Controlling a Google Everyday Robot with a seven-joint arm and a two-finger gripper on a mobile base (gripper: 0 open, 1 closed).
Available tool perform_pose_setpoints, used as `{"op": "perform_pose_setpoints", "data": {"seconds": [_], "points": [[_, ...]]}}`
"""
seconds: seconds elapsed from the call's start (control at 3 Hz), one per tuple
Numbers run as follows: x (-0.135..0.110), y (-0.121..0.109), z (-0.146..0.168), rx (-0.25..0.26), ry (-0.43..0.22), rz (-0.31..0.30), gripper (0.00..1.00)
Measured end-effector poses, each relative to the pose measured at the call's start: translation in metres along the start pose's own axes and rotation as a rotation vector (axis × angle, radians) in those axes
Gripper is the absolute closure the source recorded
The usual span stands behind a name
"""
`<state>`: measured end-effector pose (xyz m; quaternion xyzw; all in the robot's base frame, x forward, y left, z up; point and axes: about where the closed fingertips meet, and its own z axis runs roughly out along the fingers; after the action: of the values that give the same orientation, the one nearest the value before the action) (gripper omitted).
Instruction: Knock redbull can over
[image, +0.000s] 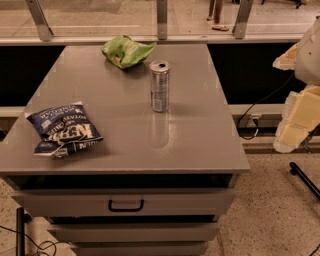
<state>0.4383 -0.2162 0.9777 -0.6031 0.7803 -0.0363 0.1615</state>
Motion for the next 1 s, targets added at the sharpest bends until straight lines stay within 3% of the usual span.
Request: {"op": "perform_pose_setpoints", "data": {"seconds": [0.33, 0.67, 1.0], "points": [[0.000, 0.000, 0.000, 0.000, 0.000, 0.000, 0.00], [0.001, 0.001, 0.002, -0.002, -0.078, 0.066, 0.00], [0.025, 0.001, 0.034, -0.004, -0.261, 0.222, 0.00]]}}
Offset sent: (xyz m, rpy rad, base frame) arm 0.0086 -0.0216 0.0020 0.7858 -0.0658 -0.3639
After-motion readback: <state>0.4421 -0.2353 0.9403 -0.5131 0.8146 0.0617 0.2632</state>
